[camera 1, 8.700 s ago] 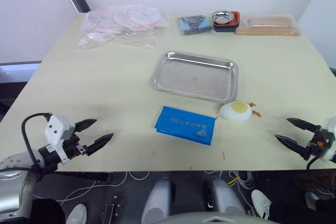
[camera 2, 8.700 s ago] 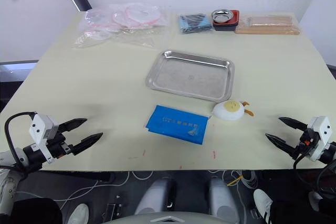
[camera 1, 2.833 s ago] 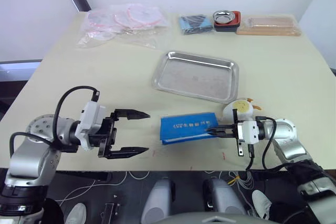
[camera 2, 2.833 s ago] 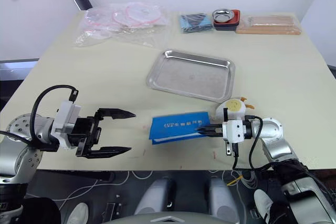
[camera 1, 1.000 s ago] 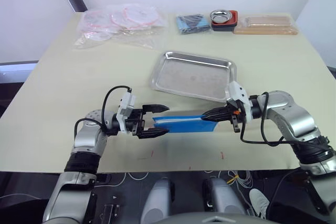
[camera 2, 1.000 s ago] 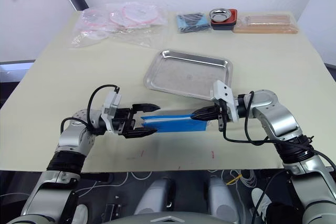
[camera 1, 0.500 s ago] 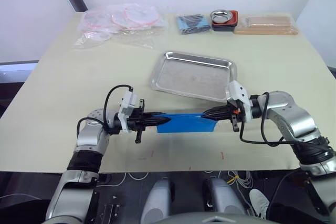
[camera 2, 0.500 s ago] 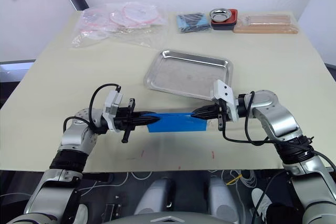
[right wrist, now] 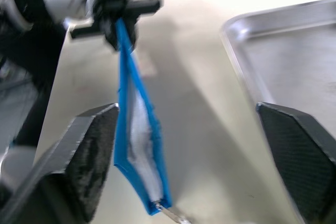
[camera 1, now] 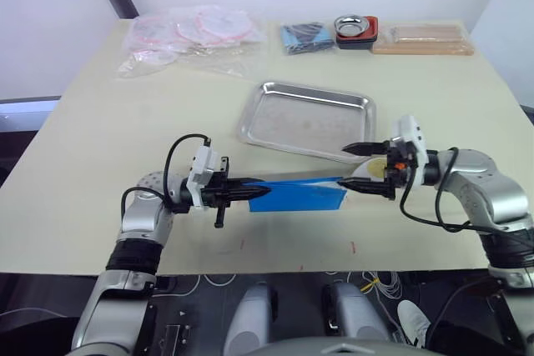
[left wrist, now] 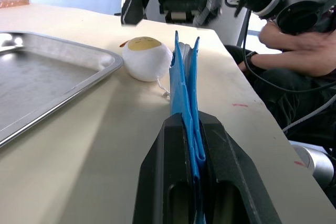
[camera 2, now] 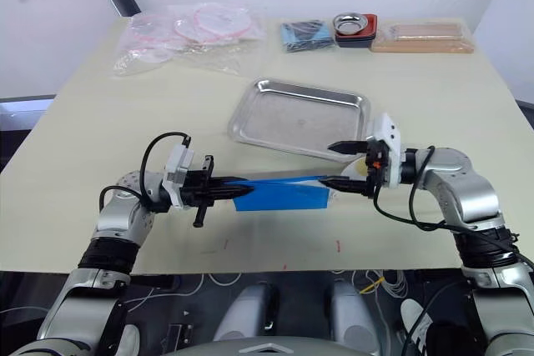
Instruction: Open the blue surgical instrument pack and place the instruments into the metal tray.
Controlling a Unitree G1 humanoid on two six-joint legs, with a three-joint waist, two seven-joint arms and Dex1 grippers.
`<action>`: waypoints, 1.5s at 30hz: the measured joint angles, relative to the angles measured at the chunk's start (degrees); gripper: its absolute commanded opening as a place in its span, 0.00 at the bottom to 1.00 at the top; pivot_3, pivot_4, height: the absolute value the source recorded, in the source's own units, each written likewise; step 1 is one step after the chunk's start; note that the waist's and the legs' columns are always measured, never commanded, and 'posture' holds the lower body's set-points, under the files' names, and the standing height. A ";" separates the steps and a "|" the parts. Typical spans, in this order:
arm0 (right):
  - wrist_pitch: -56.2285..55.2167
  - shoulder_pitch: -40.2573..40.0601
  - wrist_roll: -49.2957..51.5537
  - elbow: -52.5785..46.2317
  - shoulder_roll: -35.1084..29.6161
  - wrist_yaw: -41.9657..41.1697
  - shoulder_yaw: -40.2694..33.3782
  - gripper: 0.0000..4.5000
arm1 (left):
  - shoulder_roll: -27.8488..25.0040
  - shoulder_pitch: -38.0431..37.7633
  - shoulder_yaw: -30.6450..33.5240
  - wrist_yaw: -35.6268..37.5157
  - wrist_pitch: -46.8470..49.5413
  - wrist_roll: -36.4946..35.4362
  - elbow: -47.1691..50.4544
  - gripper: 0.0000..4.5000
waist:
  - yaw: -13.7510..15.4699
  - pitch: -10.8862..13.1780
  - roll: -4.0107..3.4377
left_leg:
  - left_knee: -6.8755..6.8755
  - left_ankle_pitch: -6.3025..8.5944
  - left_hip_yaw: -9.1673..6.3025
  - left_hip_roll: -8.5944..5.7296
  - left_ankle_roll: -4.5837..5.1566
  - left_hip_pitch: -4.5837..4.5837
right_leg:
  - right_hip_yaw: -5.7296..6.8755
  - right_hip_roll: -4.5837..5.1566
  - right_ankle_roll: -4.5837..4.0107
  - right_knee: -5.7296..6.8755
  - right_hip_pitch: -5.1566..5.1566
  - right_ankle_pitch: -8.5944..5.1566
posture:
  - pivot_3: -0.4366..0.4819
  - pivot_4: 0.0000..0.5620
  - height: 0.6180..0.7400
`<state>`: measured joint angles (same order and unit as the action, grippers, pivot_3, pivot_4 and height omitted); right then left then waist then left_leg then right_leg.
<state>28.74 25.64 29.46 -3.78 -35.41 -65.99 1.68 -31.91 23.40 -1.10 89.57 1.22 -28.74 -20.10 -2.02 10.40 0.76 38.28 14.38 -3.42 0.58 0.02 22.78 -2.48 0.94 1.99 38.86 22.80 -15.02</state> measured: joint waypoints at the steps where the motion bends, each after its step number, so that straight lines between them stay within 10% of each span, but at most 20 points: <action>1: -1.25 -0.91 -0.98 1.36 -0.66 1.53 -1.62 0.99 | -0.13 0.05 -0.11 0.00 -0.07 -0.04 -0.05 0.00 | -0.01 0.00 0.00 | 0.00 0.00 0.02 0.00 0.00 0.00 | 0.00 0.00 0.00 0.00 0.00 0.00 | 0.48 0.27 1.00; 20: 10.87 -4.96 1.81 15.12 -3.13 8.04 -9.11 0.99 | -1.14 1.03 -1.57 0.05 0.73 0.04 -0.47 0.00 | -0.02 0.00 0.00 | 0.00 0.00 0.06 -0.04 0.00 0.00 | -0.06 0.00 0.02 0.00 -0.01 0.00 | 0.48 0.27 1.00; 30: 17.45 -6.57 7.58 12.08 -2.37 8.33 -11.57 0.03 | -1.11 1.44 -2.31 0.05 -2.71 0.00 -1.68 0.00 | 0.03 0.00 -0.01 | -0.01 0.00 0.09 -0.05 0.01 0.01 | -0.04 -0.01 0.02 0.00 -0.01 0.00 | 0.48 0.27 1.00; 45: 12.50 -8.92 13.89 10.10 -2.39 5.21 -20.74 0.02 | -0.23 6.23 -4.57 0.08 -5.95 0.85 -8.13 0.00 | 0.67 0.00 -0.01 | 0.03 0.00 0.18 -0.15 0.01 0.03 | -0.03 -0.01 0.04 0.00 -0.03 0.00 | 0.48 0.27 1.00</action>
<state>41.24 16.72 43.35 6.32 -37.80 -60.79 -19.06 -32.14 29.62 -5.67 89.64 -4.73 -27.90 -28.22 -1.36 10.40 0.75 38.31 14.38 -3.24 0.44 0.03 22.81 -2.51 0.93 2.03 38.86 22.77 -15.02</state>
